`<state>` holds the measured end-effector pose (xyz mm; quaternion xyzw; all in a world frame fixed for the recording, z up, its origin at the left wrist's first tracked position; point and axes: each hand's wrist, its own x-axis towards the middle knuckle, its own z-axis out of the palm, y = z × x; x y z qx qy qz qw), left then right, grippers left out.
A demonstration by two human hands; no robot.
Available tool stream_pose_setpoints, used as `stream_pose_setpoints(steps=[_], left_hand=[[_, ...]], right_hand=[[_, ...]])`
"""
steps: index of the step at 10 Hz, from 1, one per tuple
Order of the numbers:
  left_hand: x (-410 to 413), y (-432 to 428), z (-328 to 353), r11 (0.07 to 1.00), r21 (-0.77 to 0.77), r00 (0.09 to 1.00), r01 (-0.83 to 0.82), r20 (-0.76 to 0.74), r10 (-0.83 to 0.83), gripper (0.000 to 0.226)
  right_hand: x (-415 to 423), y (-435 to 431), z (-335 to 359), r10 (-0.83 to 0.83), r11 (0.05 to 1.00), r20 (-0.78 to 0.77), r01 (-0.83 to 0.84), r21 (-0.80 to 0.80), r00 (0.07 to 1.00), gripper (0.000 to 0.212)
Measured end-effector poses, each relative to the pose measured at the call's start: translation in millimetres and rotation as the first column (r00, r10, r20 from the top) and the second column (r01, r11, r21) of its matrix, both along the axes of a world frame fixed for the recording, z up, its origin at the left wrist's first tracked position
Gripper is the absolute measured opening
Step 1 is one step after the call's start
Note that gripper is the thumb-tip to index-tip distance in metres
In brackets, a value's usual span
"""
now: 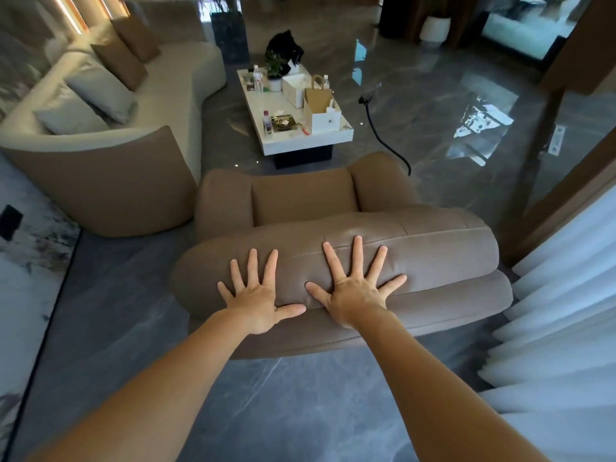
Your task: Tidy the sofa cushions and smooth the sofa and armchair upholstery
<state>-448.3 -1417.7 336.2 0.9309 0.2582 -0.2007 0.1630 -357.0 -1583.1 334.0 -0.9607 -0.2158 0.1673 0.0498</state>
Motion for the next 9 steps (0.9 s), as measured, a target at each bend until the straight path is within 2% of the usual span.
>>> stream_pose_setpoints(steps=[4,6,7,8,9], left_hand=[[11,-45,-7,0.99,-0.129,0.997,-0.047,0.053,0.054,0.118],[-11,-42,11,0.988,-0.151,0.998,-0.044,0.044,0.051,0.108],[-21,-34,31,0.982,-0.186,1.0,-0.023,0.01,0.025,0.098],[-16,-20,67,0.987,-0.162,1.0,-0.025,-0.019,0.022,0.069],[-13,-14,103,0.998,-0.063,1.0,0.006,0.002,-0.006,0.051]], right_hand=[[19,-42,7,0.031,0.997,-0.031,-0.033,-0.073,0.999,0.081],[2,-41,23,0.038,0.988,-0.152,-0.059,-0.143,0.988,0.082],[-7,-41,39,0.031,0.975,-0.252,-0.085,-0.204,0.967,0.09],[1,-37,76,0.059,0.951,-0.326,-0.153,-0.27,0.943,0.091],[7,-32,123,0.2,0.947,-0.299,-0.262,-0.186,0.933,0.06]])
